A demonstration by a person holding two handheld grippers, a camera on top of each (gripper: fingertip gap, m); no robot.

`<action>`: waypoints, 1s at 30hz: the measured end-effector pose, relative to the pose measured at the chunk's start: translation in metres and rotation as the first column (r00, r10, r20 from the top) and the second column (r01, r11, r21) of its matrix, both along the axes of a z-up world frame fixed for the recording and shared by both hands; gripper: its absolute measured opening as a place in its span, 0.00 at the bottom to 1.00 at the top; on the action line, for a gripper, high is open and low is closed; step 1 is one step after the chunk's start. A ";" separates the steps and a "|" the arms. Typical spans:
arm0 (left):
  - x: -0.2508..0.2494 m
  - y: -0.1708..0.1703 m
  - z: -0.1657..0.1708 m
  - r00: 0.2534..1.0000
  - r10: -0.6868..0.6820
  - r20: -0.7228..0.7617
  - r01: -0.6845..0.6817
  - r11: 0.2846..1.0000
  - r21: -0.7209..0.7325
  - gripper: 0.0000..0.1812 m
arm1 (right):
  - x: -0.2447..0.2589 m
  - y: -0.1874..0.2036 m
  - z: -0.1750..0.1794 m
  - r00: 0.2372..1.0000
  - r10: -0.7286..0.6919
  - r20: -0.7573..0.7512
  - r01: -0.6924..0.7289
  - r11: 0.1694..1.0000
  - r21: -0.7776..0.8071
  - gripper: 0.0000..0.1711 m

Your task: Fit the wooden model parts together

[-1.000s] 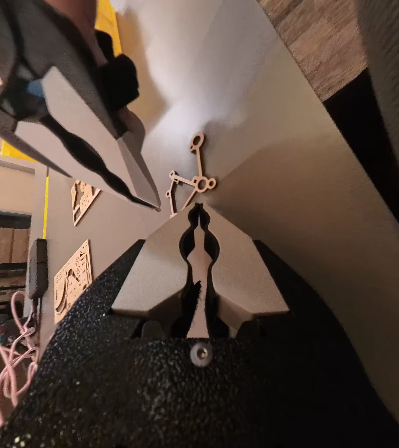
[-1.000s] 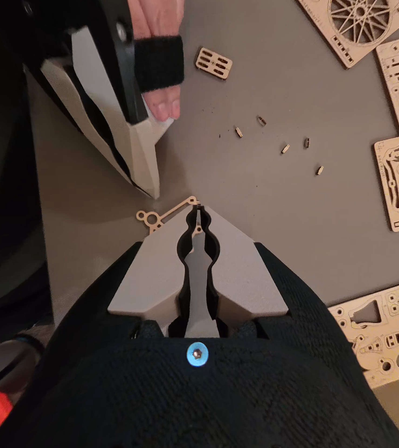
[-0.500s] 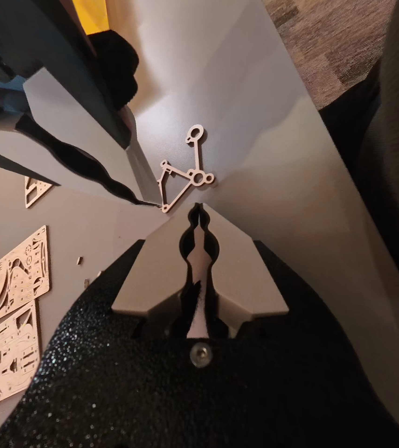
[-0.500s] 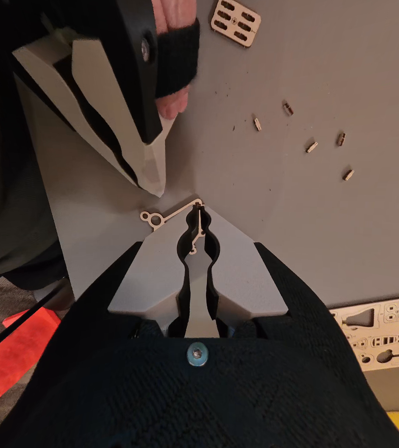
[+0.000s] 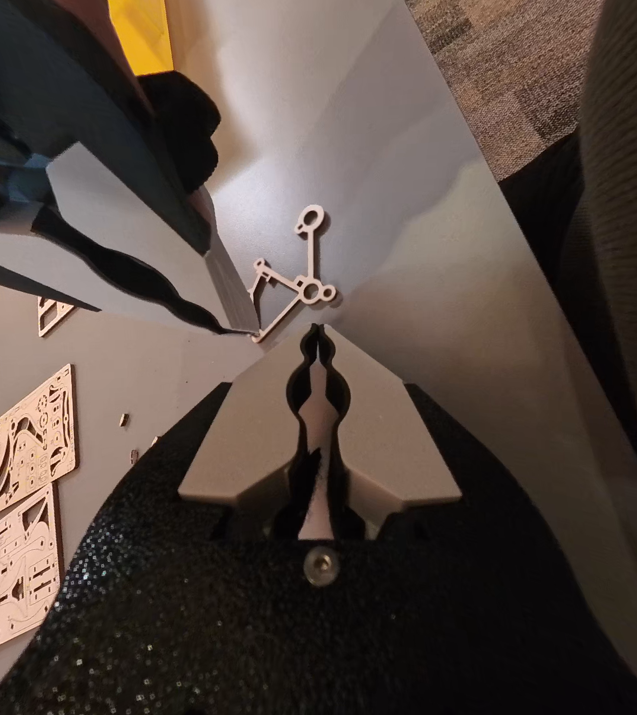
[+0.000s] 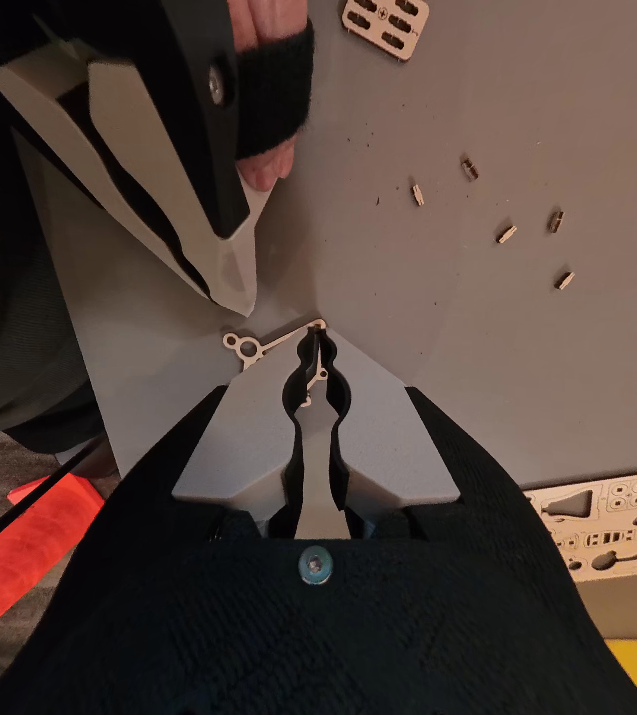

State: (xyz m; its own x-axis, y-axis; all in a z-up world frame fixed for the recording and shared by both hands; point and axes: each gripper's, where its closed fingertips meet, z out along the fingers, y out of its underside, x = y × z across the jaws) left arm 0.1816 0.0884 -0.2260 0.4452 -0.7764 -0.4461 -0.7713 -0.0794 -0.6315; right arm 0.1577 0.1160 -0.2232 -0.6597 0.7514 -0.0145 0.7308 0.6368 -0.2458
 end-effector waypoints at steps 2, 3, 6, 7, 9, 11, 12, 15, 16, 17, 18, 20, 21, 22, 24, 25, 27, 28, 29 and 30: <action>0.000 0.000 0.000 1.000 0.000 0.001 0.000 1.000 -0.001 0.00 | 0.001 0.000 -0.001 1.000 0.000 0.012 0.000 1.000 0.016 0.00; 0.000 0.000 0.000 1.000 -0.001 0.001 0.001 1.000 -0.001 0.00 | 0.001 0.000 -0.001 1.000 -0.003 0.018 0.002 1.000 0.023 0.00; 0.000 0.000 0.000 1.000 -0.001 0.000 0.001 1.000 -0.001 0.00 | 0.001 0.000 -0.001 0.999 -0.014 0.041 0.013 0.999 0.042 0.00; 0.000 0.000 0.000 1.000 -0.001 0.001 0.001 1.000 -0.001 0.00 | 0.001 0.000 -0.001 0.999 -0.018 0.049 0.016 0.999 0.047 0.00; 0.000 0.000 0.000 1.000 0.000 0.002 0.000 1.000 -0.003 0.00 | 0.001 0.001 -0.001 0.997 -0.029 0.066 0.026 0.998 0.051 0.00; 0.000 0.000 0.000 1.000 0.000 0.005 0.000 1.000 -0.004 0.00 | 0.002 0.001 -0.001 0.996 -0.037 0.083 0.033 0.998 0.050 0.00; 0.000 0.000 0.000 1.000 0.001 0.006 0.000 1.000 -0.005 0.00 | 0.002 0.001 -0.001 0.995 -0.041 0.091 0.036 0.998 0.049 0.00; 0.000 0.000 0.000 1.000 0.000 0.009 0.000 1.000 -0.007 0.00 | 0.002 0.001 -0.001 0.992 -0.053 0.112 0.047 0.997 0.055 0.00; 0.000 0.001 0.000 1.000 0.000 0.011 0.000 1.000 -0.008 0.00 | 0.002 0.001 -0.001 0.991 -0.058 0.117 0.051 0.997 0.058 0.00; 0.000 0.000 0.000 1.000 0.000 0.012 0.000 1.000 -0.009 0.00 | 0.002 0.001 -0.001 0.991 -0.063 0.122 0.055 0.997 0.060 0.00; 0.000 0.001 0.000 1.000 0.000 0.013 0.000 1.000 -0.009 0.00 | 0.002 0.001 -0.001 0.990 -0.068 0.125 0.061 0.996 0.061 0.00; 0.001 0.001 0.000 1.000 0.000 0.014 0.000 1.000 -0.010 0.00 | 0.001 0.001 -0.001 0.989 -0.078 0.122 0.072 0.996 0.058 0.00; 0.000 0.001 0.000 1.000 0.000 0.013 0.000 1.000 -0.009 0.00 | 0.001 0.001 -0.001 0.990 -0.079 0.120 0.072 0.996 0.058 0.00; 0.000 0.001 0.000 1.000 0.001 0.013 0.000 1.000 -0.008 0.00 | 0.001 0.001 -0.001 0.990 -0.077 0.120 0.070 0.996 0.062 0.00; 0.000 0.001 0.000 1.000 0.001 0.015 -0.001 1.000 -0.009 0.00 | 0.001 0.001 -0.001 0.989 -0.076 0.123 0.068 0.995 0.071 0.00; 0.000 0.001 0.000 1.000 0.002 0.016 -0.001 1.000 -0.009 0.00 | 0.001 0.001 -0.001 0.989 -0.074 0.126 0.065 0.995 0.076 0.00; 0.000 0.002 0.000 1.000 0.002 0.018 -0.002 1.000 -0.009 0.00 | 0.001 0.001 -0.001 0.988 -0.074 0.133 0.063 0.994 0.084 0.00; 0.000 0.002 0.000 1.000 0.002 0.017 -0.002 1.000 -0.009 0.00 | 0.001 0.001 -0.001 0.987 -0.077 0.138 0.066 0.994 0.086 0.00; 0.000 0.002 0.000 1.000 0.002 0.017 -0.002 1.000 -0.009 0.00 | 0.001 0.001 -0.001 0.986 -0.082 0.142 0.070 0.994 0.088 0.00; 0.000 0.002 0.000 1.000 0.002 0.017 -0.002 1.000 -0.009 0.00 | 0.001 0.001 -0.001 0.985 -0.088 0.146 0.075 0.993 0.089 0.00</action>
State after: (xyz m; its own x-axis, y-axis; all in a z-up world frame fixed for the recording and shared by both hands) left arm 0.1820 0.0901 -0.2263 0.4541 -0.7794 -0.4316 -0.7601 -0.0862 -0.6440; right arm 0.1587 0.1173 -0.2240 -0.5911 0.8054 -0.0438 0.8057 0.5870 -0.0795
